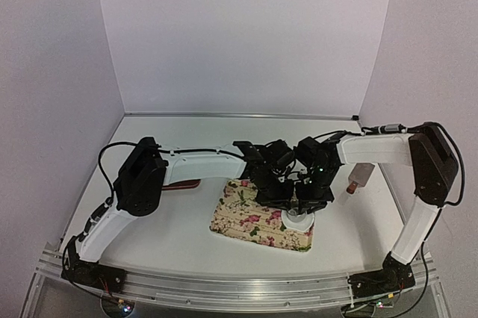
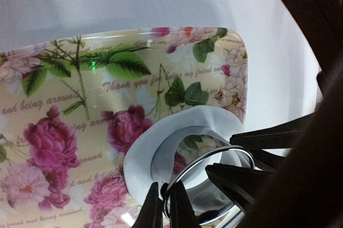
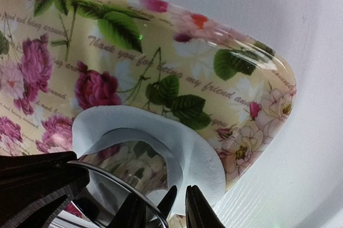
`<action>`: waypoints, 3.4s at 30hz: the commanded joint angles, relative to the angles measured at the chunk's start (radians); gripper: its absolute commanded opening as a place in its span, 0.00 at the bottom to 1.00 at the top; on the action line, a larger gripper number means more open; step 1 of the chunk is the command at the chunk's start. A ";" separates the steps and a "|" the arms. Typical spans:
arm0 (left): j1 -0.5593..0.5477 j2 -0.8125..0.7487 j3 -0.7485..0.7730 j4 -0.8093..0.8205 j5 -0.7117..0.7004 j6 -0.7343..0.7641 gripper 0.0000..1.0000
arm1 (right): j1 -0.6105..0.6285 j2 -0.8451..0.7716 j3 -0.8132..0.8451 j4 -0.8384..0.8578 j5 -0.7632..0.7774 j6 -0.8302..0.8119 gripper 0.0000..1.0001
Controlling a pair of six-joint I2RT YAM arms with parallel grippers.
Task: Roll out the dumpling wrappers from the dough
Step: Press the dumpling wrapper onto the work surface.
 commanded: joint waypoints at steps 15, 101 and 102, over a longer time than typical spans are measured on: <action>-0.037 -0.057 -0.025 0.104 -0.040 0.025 0.23 | 0.040 -0.182 -0.036 0.009 0.020 0.106 0.20; -0.028 -0.023 0.017 0.037 -0.128 0.043 0.11 | -0.026 -0.014 0.024 -0.001 0.022 0.052 0.00; -0.028 -0.023 0.016 0.036 -0.128 0.043 0.11 | -0.026 -0.015 0.021 0.003 0.021 0.051 0.00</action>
